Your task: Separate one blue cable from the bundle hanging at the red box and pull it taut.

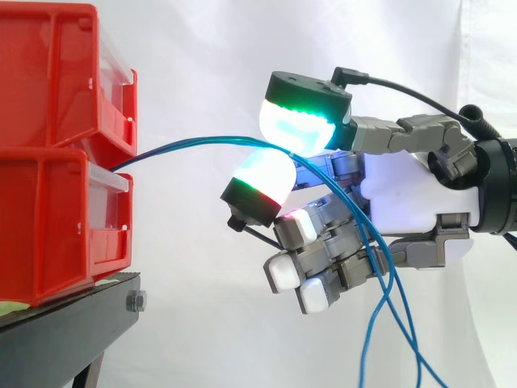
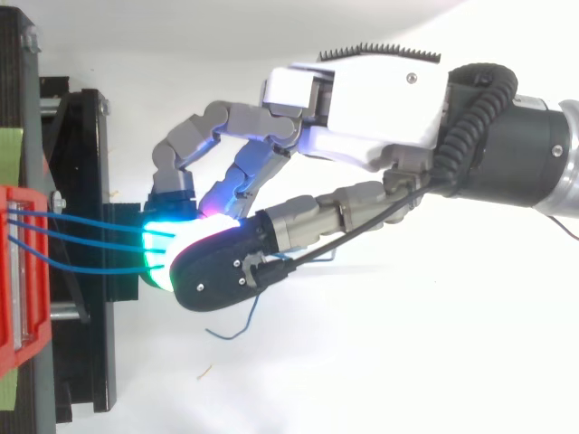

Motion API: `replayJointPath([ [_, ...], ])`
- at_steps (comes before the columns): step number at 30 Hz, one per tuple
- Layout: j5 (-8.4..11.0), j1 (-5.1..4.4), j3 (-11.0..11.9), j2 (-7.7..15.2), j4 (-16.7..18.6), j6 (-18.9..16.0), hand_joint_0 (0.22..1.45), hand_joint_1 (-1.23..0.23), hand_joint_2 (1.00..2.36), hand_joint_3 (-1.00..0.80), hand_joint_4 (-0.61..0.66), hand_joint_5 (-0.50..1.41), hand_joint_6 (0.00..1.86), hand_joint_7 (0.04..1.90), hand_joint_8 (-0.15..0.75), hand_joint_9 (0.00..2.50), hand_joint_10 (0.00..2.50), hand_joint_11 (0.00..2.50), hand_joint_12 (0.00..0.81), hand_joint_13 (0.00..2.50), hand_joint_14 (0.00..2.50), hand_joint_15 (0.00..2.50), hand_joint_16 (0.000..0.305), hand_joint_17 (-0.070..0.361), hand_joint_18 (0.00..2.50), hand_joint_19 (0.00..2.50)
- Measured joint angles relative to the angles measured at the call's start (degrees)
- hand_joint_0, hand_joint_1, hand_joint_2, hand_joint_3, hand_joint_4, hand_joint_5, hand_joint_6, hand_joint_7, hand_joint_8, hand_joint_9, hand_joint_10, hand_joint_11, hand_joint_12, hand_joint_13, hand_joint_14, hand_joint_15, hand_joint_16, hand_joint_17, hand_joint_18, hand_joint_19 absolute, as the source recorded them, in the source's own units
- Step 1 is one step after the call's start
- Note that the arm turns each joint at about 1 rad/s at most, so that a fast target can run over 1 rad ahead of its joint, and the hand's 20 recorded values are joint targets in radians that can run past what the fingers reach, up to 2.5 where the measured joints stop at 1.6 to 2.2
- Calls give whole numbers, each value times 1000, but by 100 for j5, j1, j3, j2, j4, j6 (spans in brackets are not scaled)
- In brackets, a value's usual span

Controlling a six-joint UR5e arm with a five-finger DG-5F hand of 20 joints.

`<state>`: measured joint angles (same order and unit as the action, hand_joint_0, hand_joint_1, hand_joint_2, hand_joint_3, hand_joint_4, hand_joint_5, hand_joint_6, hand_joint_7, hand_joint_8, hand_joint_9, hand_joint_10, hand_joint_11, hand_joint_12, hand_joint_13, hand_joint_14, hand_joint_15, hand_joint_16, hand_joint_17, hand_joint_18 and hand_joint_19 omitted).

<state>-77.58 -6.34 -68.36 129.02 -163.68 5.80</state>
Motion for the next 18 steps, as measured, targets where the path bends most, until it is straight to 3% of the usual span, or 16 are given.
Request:
replayJointPath([
  [6,45,-10,-2,0,2,0,682,-866,1012,-274,-39,-183,930,1105,311,902,20,877,347,913,20,504,40,89,841,504],
  [18,58,-12,-2,9,-17,51,763,-926,1000,-500,-8,-181,937,1092,302,921,21,884,344,928,19,504,40,90,884,484],
])
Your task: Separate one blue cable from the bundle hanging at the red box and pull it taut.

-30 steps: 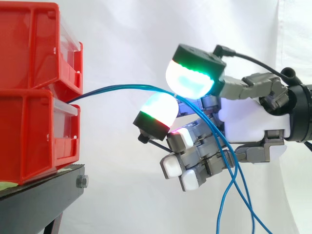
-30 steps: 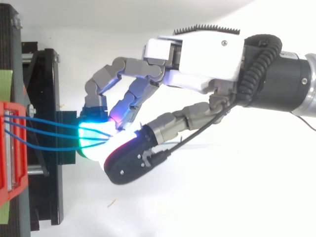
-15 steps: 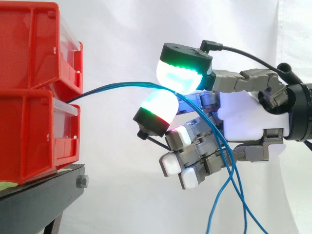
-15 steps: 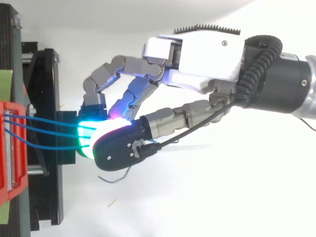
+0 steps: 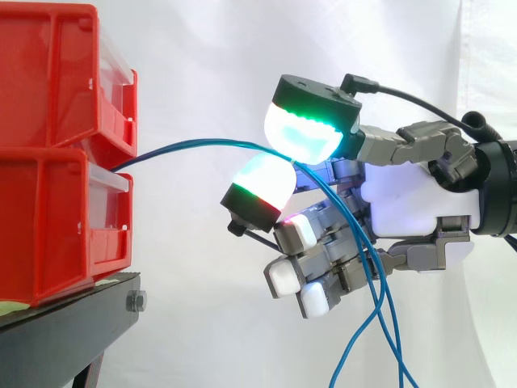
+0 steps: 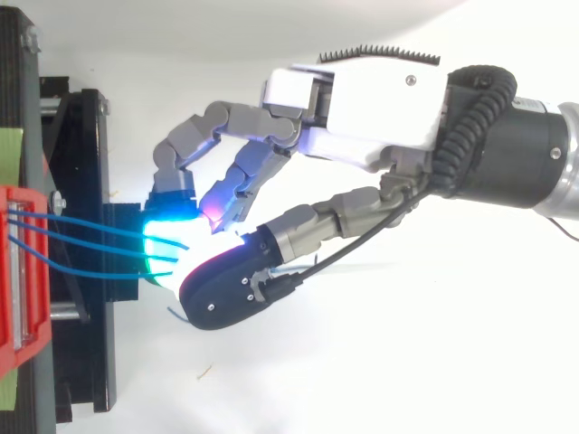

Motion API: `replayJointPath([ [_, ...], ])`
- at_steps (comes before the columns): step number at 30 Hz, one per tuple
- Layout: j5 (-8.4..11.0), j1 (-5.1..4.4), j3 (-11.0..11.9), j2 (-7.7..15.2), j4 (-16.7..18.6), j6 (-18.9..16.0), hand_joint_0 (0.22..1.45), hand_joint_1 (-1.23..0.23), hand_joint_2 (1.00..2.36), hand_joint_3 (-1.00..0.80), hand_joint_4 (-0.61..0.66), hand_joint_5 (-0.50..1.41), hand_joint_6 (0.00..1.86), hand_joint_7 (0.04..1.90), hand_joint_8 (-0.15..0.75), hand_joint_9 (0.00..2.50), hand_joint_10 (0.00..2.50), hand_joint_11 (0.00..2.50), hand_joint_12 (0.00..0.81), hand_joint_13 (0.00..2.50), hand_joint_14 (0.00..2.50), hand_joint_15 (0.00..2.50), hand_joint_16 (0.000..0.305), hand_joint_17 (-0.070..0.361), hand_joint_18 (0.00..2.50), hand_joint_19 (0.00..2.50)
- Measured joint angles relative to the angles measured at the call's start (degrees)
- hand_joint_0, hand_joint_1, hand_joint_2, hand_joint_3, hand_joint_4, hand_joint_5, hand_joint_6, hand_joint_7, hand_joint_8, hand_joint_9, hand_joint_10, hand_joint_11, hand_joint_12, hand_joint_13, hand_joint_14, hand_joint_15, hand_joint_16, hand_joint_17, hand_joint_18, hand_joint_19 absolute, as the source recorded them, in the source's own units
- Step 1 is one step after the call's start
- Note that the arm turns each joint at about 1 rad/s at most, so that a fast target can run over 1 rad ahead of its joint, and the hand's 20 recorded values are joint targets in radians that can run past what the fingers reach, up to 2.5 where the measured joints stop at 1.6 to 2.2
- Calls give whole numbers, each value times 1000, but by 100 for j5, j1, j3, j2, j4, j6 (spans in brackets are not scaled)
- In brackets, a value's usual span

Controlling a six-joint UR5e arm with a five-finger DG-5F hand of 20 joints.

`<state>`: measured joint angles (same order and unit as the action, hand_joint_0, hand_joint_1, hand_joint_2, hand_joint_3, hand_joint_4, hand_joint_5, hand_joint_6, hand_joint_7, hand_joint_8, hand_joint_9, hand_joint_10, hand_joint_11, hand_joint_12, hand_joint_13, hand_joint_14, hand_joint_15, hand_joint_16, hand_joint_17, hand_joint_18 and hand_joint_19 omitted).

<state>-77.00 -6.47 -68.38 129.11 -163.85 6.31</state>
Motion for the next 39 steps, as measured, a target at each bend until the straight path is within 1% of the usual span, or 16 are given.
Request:
replayJointPath([
  [4,15,0,0,0,9,99,753,-930,1000,-500,6,-178,936,1086,300,930,21,890,341,929,21,508,40,90,888,482],
  [10,150,-2,0,0,0,271,702,-922,1000,-500,33,-171,932,1088,303,939,21,892,339,933,20,518,39,89,887,498],
  [15,181,-3,-1,0,-23,310,662,-913,1000,-500,36,-165,926,1090,305,965,20,891,344,951,20,526,39,89,895,510],
  [20,190,-4,-6,1,-31,373,561,-850,1000,-500,68,-156,912,1058,314,981,20,869,353,958,20,528,41,92,904,538],
  [22,188,-4,-8,2,-32,387,552,-845,1000,-500,87,-154,897,1057,318,989,21,880,353,957,22,537,42,93,908,540],
  [28,184,-4,-13,1,-33,397,548,-862,1000,-500,103,-152,876,1055,319,987,21,885,357,959,22,534,43,96,915,545],
  [32,179,-4,-16,0,-33,397,586,-690,1000,-500,94,-150,863,1073,319,998,21,869,353,958,21,542,42,94,904,570],
  [33,179,-4,-15,1,-33,397,591,-670,1000,-500,91,-149,862,1070,315,998,21,870,354,958,20,543,42,94,902,571],
  [36,185,-4,-16,1,-33,398,604,-679,1000,-500,67,-148,856,1092,317,995,21,876,353,951,22,549,42,95,889,593],
  [37,188,-4,-16,2,-33,398,608,-710,1000,-500,62,-147,855,1067,316,984,21,861,359,946,22,547,43,96,882,595],
  [39,191,-4,-17,1,-33,398,610,-753,1001,-477,58,-147,848,1085,315,980,22,869,357,936,20,551,43,97,875,597],
])
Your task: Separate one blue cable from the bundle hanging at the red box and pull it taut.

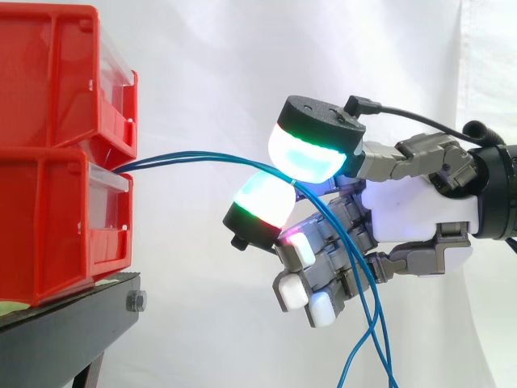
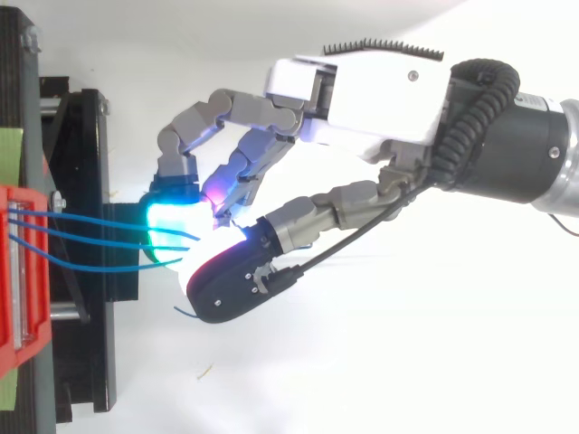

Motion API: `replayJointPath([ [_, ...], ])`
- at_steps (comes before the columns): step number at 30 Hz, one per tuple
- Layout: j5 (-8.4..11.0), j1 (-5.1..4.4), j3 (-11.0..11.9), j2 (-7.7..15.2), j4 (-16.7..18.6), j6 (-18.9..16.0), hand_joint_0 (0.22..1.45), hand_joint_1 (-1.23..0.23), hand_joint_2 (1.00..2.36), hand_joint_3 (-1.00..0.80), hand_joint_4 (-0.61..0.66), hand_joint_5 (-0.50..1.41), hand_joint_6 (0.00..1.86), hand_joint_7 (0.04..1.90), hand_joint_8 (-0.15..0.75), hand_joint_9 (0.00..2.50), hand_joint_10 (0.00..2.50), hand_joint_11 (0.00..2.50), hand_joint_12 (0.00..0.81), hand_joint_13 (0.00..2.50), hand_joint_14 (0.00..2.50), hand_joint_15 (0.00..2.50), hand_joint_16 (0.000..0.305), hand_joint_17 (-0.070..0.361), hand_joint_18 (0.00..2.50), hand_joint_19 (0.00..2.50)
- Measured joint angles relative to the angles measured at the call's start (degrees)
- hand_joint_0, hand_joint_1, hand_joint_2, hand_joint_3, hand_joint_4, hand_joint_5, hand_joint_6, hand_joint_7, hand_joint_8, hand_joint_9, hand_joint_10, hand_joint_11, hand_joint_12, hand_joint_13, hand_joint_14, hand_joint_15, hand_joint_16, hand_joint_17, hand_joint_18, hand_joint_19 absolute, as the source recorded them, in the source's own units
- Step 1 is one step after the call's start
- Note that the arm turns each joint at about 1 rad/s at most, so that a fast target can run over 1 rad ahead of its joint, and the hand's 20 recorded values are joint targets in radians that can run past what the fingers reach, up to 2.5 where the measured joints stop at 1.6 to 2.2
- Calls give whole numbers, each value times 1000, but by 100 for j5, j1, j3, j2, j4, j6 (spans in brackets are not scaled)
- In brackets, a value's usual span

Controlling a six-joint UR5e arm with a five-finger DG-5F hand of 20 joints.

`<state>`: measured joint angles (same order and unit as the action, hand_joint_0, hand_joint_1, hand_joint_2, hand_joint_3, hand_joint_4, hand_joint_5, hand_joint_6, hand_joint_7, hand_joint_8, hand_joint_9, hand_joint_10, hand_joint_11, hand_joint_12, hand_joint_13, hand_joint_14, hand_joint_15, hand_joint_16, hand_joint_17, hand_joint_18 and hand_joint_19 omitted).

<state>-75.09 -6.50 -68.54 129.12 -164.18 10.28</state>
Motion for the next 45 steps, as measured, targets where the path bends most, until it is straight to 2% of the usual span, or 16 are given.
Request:
replayJointPath([
  [4,3,0,0,0,0,0,615,-840,1013,-281,13,-149,849,1179,313,950,21,863,361,920,20,548,44,99,871,589],
  [7,3,0,-1,0,0,0,647,-889,1017,-227,-31,-168,887,1206,315,921,22,859,364,906,20,538,44,100,875,563],
  [9,3,0,-1,0,0,1,691,-935,1017,-234,-23,-178,902,1250,312,901,23,860,366,903,19,526,45,100,876,537],
  [10,3,0,-1,0,3,1,712,-948,1015,-281,-20,-181,912,1184,309,894,22,854,366,900,21,520,44,100,877,531],
  [13,3,-6,-1,0,6,1,770,-971,1004,-439,4,-181,919,1140,306,884,21,861,362,895,19,510,44,99,875,496],
  [14,3,-7,-1,0,7,0,776,-968,1000,-500,19,-179,919,1121,308,884,22,847,360,896,19,514,44,99,879,495],
  [16,3,-7,-1,0,7,1,760,-966,1000,-500,34,-176,916,1122,305,887,22,845,358,895,21,512,44,99,883,492],
  [20,3,-10,-1,0,3,1,637,-941,1000,-500,62,-163,907,1105,311,902,23,852,357,896,20,521,44,98,882,508],
  [25,4,-15,-1,0,3,0,545,-859,1000,-500,82,-154,896,1084,322,932,18,844,367,923,19,525,45,102,901,529],
  [30,7,-17,-1,-1,0,1,537,-781,1000,-500,90,-147,882,1073,330,979,19,850,370,942,19,529,45,102,917,542],
  [33,5,-21,-1,-1,0,1,530,-686,1000,-500,97,-141,866,1093,333,994,20,836,369,947,19,529,46,103,918,557],
  [37,4,-21,-1,0,0,2,600,-613,1000,-500,61,-138,860,1142,324,1018,22,847,359,943,21,536,43,98,894,594],
  [44,6,-19,-4,1,0,0,601,-797,1014,-204,49,-128,874,1186,349,1019,21,850,385,954,20,527,49,110,928,554],
  [45,5,-20,-4,1,0,1,608,-833,1015,-176,31,-129,870,1251,345,1011,21,839,387,950,19,525,48,109,924,558],
])
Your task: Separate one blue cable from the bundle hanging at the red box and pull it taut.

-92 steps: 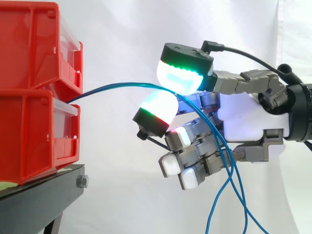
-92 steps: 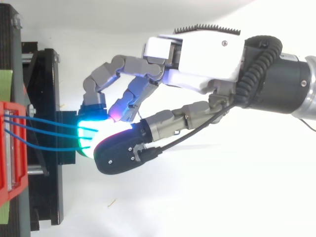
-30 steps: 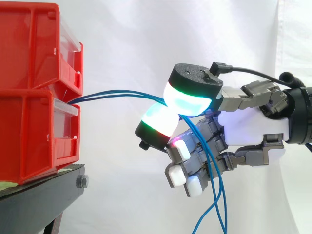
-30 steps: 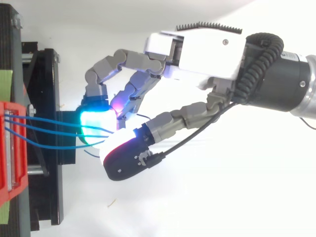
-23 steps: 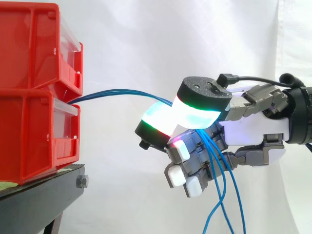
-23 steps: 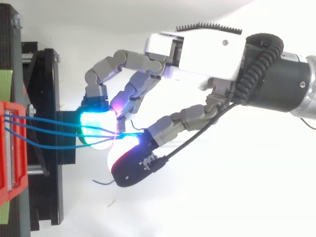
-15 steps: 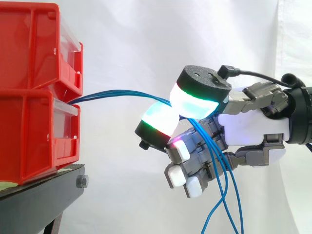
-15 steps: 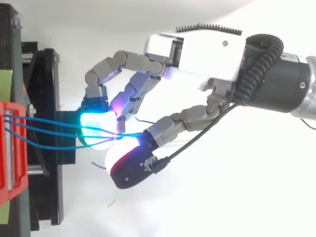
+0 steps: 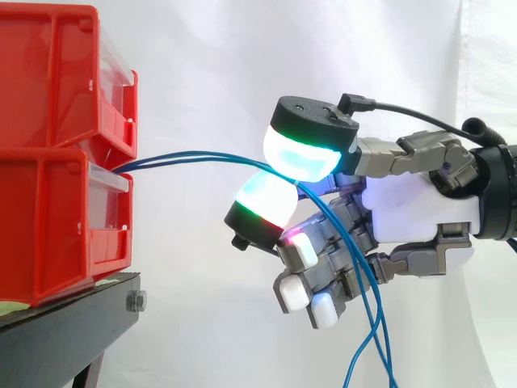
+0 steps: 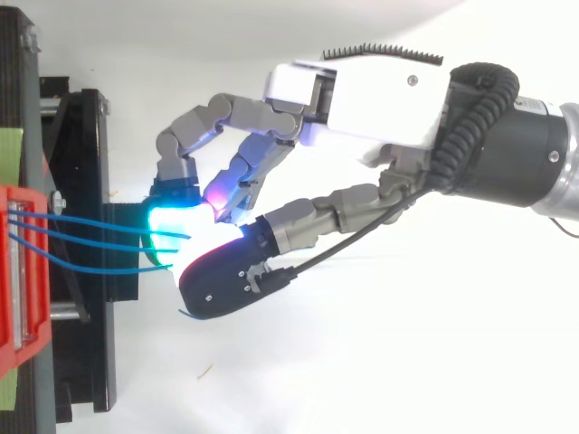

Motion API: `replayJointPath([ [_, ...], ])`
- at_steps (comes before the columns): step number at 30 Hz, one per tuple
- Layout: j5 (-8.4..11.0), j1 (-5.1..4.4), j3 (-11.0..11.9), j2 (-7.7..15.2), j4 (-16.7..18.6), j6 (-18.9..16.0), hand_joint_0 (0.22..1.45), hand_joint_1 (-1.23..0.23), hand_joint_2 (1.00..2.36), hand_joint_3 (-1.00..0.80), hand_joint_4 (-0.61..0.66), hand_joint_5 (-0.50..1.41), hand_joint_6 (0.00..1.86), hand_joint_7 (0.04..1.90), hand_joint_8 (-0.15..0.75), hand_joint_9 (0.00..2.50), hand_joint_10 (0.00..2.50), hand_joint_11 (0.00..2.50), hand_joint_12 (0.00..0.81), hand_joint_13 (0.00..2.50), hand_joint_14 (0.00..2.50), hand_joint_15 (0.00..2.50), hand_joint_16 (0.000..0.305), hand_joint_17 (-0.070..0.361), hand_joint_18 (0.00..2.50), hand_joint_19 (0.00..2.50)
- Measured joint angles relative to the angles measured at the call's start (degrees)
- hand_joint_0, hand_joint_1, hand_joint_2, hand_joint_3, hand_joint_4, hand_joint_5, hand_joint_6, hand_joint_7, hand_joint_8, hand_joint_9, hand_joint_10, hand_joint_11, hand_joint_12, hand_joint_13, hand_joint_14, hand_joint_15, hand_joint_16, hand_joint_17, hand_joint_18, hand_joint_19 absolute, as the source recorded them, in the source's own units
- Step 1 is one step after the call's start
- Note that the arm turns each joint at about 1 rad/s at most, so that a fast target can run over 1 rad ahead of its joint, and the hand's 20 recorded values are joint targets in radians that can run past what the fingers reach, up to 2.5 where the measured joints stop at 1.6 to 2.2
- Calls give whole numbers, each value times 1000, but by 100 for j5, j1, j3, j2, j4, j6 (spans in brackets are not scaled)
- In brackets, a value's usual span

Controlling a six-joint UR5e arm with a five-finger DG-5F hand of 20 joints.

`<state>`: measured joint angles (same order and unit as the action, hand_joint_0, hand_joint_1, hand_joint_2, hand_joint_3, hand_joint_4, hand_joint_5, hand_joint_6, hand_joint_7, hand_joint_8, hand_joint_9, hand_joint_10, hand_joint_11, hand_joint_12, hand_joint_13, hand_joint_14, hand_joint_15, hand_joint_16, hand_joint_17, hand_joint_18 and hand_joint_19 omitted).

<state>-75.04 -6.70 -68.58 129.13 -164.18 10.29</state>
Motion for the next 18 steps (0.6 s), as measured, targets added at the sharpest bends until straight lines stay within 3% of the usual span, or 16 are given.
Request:
replayJointPath([
  [4,1,-3,0,-1,0,1,686,-944,1020,-155,-35,-145,886,1471,322,982,20,844,365,923,21,524,45,101,896,534],
  [13,1,-6,-4,0,2,1,816,-985,1004,-453,-53,-146,906,1484,308,989,23,843,355,925,20,507,44,99,882,481],
  [18,-1,-6,-6,-1,7,1,816,-991,1000,-500,-82,-136,914,1493,313,1020,24,849,350,929,21,495,44,99,891,460],
])
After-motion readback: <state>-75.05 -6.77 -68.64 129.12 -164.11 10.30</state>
